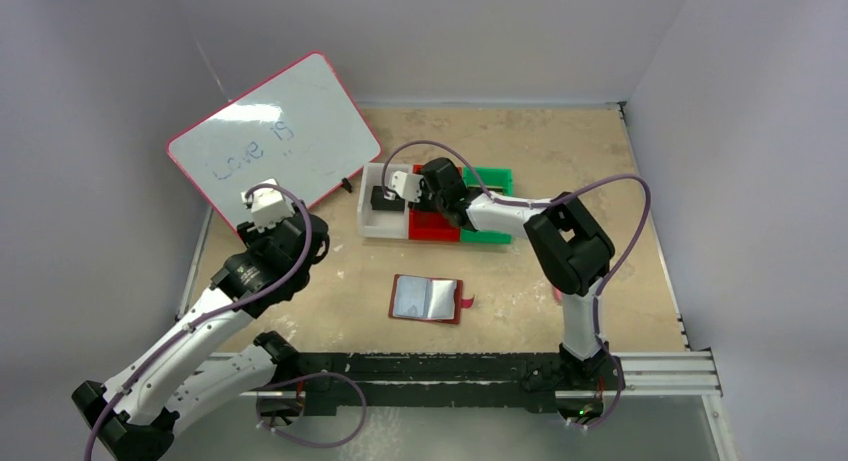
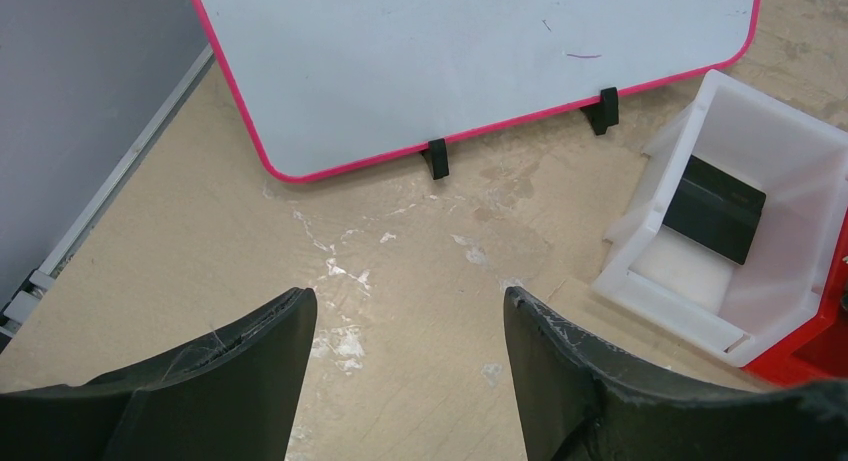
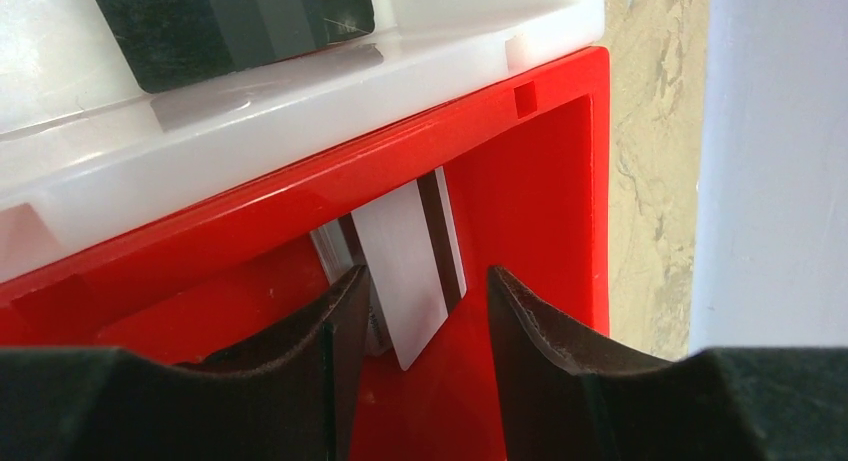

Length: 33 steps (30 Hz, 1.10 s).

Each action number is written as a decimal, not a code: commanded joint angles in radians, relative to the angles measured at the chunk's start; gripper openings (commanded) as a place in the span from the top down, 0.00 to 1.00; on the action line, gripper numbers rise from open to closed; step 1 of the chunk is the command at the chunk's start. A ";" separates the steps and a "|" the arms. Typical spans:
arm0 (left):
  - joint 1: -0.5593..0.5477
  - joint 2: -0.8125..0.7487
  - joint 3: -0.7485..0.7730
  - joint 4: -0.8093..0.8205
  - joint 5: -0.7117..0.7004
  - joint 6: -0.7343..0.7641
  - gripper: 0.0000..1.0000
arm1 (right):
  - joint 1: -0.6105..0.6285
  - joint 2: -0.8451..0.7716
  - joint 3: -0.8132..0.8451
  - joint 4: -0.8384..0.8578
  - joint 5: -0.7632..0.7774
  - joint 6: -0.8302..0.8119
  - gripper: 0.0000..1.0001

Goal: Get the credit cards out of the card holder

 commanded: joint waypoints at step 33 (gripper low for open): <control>0.004 0.012 0.027 0.018 -0.009 0.000 0.32 | -0.012 -0.510 -0.139 0.080 -0.104 0.746 0.36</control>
